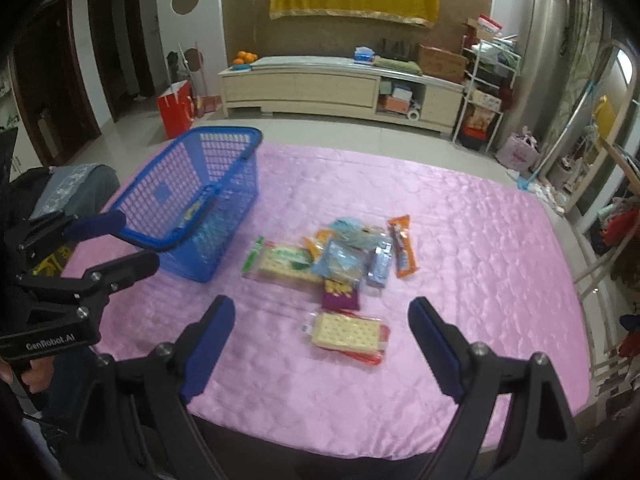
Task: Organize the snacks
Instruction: 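Move both grippers away from the basket back toward the snack pile, then lower the right gripper onto the cracker pack and close on it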
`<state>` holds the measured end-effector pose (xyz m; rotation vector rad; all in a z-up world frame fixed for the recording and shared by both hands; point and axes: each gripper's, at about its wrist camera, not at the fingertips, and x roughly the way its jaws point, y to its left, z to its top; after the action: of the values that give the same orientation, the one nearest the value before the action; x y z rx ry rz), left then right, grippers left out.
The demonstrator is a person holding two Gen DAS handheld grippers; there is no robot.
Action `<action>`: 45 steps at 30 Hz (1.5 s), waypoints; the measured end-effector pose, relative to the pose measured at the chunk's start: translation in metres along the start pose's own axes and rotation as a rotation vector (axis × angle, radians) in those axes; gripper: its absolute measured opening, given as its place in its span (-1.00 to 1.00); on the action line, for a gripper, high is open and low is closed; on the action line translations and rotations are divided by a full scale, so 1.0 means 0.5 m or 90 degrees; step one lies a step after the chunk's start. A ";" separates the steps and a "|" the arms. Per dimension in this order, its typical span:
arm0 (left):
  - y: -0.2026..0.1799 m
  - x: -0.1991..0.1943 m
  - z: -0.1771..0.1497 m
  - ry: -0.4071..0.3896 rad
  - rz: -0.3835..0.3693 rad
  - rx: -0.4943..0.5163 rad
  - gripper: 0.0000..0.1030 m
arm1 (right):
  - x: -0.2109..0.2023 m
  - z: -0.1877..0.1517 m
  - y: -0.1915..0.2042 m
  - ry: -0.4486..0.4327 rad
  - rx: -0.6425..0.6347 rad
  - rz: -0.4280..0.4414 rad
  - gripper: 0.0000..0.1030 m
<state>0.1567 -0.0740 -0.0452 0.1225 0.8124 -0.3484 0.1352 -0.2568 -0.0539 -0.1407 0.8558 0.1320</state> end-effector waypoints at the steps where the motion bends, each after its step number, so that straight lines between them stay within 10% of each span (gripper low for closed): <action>1: -0.008 0.011 -0.002 0.009 0.002 0.007 0.27 | 0.004 -0.005 -0.005 0.004 0.001 -0.003 0.77; 24: -0.150 0.188 -0.043 0.148 -0.075 0.072 0.27 | 0.163 -0.101 -0.138 0.148 -0.004 0.043 0.77; 45: -0.131 0.307 -0.085 0.258 -0.118 0.080 0.27 | 0.361 -0.085 -0.047 0.241 -0.289 0.142 0.77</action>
<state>0.2019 -0.1645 -0.1847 0.2420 1.2061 -0.5602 0.2250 -0.2768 -0.2167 -0.5084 1.2092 0.5220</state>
